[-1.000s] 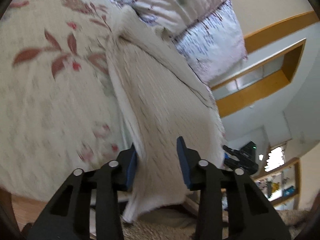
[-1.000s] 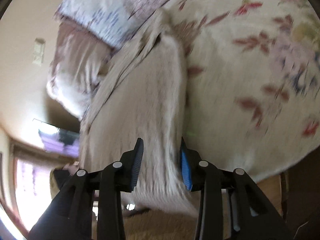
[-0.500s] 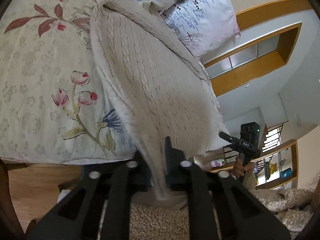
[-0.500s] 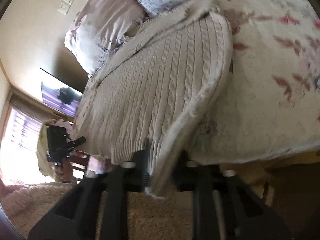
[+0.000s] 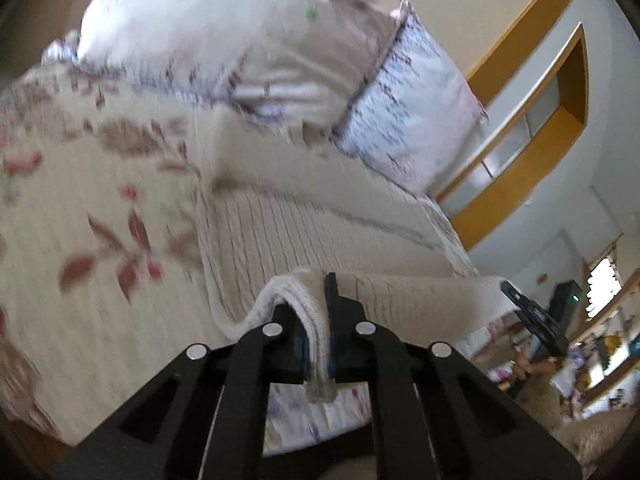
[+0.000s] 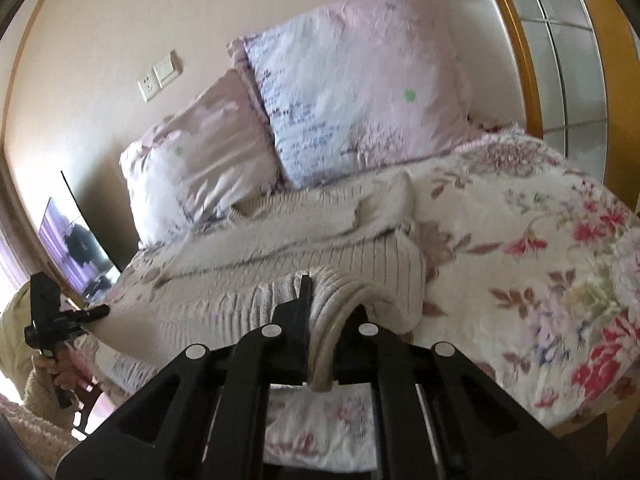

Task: Fold small clothes

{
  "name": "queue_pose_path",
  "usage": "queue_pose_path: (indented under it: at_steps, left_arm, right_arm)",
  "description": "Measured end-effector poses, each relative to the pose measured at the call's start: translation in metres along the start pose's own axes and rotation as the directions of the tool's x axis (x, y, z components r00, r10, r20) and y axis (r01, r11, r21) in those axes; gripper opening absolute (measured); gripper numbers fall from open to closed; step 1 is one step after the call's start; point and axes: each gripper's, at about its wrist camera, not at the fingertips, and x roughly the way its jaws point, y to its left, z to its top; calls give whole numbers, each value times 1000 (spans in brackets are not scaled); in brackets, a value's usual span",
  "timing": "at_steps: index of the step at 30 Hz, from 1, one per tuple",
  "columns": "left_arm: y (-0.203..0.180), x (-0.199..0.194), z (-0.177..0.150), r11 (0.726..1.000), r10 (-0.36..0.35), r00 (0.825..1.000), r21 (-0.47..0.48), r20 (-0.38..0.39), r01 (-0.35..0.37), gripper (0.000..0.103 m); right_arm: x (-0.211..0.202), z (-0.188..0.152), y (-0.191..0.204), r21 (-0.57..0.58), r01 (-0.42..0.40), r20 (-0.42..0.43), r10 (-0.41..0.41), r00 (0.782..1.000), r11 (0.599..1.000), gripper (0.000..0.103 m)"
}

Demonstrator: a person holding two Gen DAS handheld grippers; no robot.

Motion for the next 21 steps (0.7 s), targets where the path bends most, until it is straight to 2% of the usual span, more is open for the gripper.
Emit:
queue_pose_path:
  at_steps: [7,14,17,21]
  left_arm:
    - [-12,18,44,998,51,998,40,39,-52,6]
    - [-32,40,87,985,96,990,131,99,-108,6]
    - [-30,50,101,985,110,988,122,107,-123,6]
    - [-18,67,130,993,99,990,47,100,-104,6]
  right_arm:
    - [12,18,-8,32,-6,42,5,999,999,8]
    - [36,47,-10,53,3,61,-6,998,999,8]
    - [48,61,-9,43,6,71,-9,997,999,8]
    - [65,90,-4,32,-7,93,4,996,999,8]
